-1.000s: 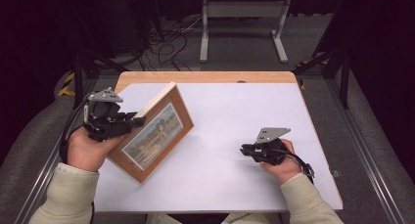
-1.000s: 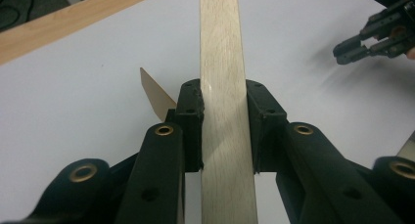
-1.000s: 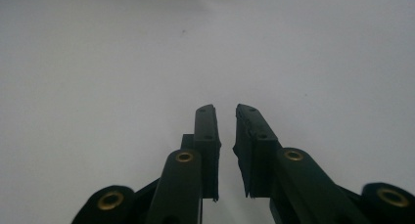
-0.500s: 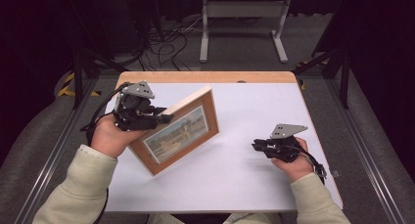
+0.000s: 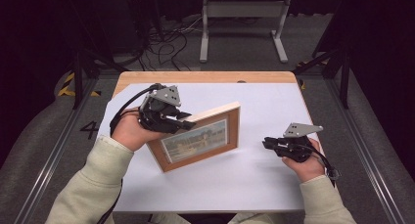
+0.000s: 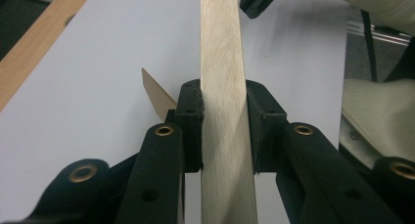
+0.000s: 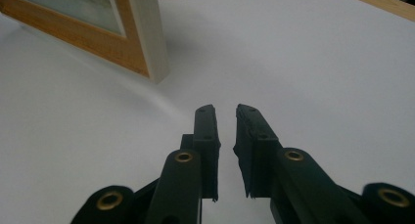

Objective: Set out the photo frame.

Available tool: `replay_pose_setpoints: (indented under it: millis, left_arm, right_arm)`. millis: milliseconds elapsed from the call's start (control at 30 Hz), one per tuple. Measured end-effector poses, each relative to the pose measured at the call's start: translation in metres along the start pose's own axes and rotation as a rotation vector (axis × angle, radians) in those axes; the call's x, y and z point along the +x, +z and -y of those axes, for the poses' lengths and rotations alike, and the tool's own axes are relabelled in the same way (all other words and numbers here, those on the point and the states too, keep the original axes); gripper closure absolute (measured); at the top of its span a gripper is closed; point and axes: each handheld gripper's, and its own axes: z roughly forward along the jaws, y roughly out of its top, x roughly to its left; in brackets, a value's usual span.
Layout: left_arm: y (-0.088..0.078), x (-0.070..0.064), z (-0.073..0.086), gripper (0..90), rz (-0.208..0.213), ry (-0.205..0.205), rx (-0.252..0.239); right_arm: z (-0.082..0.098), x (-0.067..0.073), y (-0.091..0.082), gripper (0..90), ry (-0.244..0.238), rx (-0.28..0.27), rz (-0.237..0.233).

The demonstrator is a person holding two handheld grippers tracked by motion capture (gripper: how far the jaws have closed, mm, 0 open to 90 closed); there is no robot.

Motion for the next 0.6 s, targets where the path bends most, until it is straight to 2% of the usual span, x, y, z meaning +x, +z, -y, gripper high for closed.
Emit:
replay_pose_setpoints:
  millis: [167,367,600]
  left_arm:
    - [0.014,0.001,-0.008,71.4,0.052,0.043,0.022]
    - [0.026,0.004,-0.013,71.4,0.09,0.072,0.033]
    - [0.043,0.004,-0.021,71.4,0.142,0.131,0.048]
  right_arm:
    - [0.007,-0.001,-0.008,79.2,0.017,0.002,0.015]
    - [0.013,-0.001,-0.013,79.1,0.03,0.005,0.026]
    - [0.017,-0.002,-0.016,79.1,0.039,0.008,0.031]
